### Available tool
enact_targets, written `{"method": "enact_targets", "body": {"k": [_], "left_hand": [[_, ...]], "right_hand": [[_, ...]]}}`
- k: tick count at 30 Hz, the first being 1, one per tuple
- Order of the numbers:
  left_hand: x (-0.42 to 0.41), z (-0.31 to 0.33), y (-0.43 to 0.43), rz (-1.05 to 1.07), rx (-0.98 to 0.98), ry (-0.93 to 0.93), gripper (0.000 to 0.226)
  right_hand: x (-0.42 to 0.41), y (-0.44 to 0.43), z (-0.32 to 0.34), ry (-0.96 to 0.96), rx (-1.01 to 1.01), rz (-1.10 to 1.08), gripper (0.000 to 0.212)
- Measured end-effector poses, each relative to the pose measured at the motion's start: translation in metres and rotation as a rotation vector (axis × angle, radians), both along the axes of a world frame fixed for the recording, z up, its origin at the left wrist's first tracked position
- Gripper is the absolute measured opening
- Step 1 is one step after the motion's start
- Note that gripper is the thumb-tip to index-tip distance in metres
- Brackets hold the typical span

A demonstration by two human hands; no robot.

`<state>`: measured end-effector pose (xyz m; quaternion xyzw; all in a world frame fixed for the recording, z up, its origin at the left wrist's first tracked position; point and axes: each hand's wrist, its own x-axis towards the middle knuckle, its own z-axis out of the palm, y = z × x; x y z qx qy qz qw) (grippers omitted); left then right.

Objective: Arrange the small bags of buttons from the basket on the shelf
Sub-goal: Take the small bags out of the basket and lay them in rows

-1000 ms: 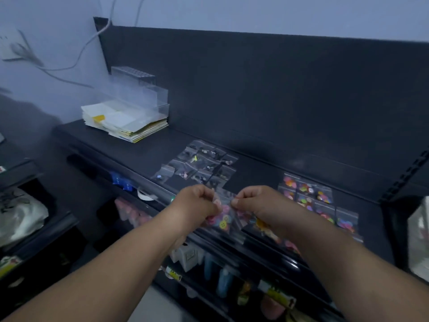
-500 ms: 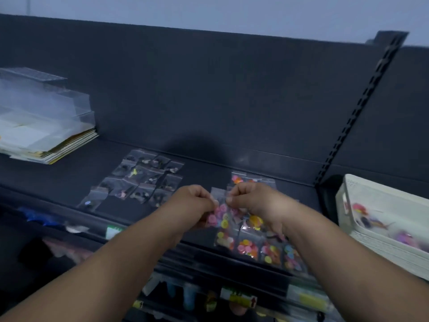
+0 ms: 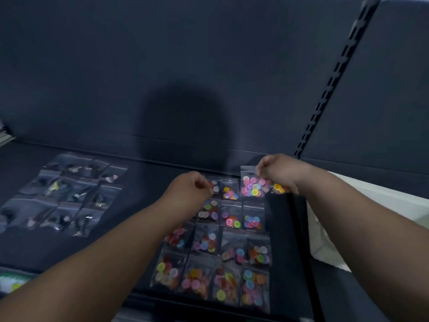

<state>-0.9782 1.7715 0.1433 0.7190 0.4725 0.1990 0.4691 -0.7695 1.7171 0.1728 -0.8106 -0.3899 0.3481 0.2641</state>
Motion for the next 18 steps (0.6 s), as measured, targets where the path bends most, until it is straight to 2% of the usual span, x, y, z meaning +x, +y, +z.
{"method": "enact_targets", "body": {"k": [5, 11, 15, 18], "left_hand": [[0.016, -0.011, 0.020, -0.056, 0.035, 0.067, 0.017], [0.022, -0.018, 0.037, -0.086, 0.021, 0.082, 0.007], [0.024, -0.018, 0.045, -0.110, 0.003, 0.085, 0.008], [0.027, -0.016, 0.047, -0.133, -0.003, 0.087, 0.008]], "right_hand": [[0.024, 0.020, -0.018, -0.076, -0.135, 0.024, 0.021], [0.022, 0.034, -0.031, -0.057, -0.307, 0.080, 0.019], [0.024, 0.037, -0.037, -0.161, -0.314, 0.103, 0.019], [0.022, 0.036, -0.036, -0.165, -0.291, 0.094, 0.007]]}}
